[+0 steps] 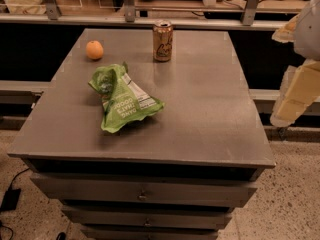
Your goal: Pick green rice chip bag
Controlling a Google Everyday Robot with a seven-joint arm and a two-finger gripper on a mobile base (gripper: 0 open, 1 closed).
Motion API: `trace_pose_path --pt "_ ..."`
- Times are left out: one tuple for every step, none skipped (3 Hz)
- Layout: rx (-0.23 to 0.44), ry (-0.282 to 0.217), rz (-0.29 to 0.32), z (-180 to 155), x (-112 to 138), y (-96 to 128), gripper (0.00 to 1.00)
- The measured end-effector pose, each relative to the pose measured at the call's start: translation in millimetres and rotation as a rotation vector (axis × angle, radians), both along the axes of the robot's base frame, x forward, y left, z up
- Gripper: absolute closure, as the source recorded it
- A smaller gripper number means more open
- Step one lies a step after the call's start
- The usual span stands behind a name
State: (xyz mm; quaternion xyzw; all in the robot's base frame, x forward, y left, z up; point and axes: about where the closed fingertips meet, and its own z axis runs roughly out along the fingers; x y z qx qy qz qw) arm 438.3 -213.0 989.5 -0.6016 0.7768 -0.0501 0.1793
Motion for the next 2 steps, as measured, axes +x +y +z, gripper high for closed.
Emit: trace_pose_path --pt "0.000 0.000 0.000 0.0 0.0 0.0 0.00" --pt "0.027 0.022 -0.009 -3.9 3.6 5.5 0.00"
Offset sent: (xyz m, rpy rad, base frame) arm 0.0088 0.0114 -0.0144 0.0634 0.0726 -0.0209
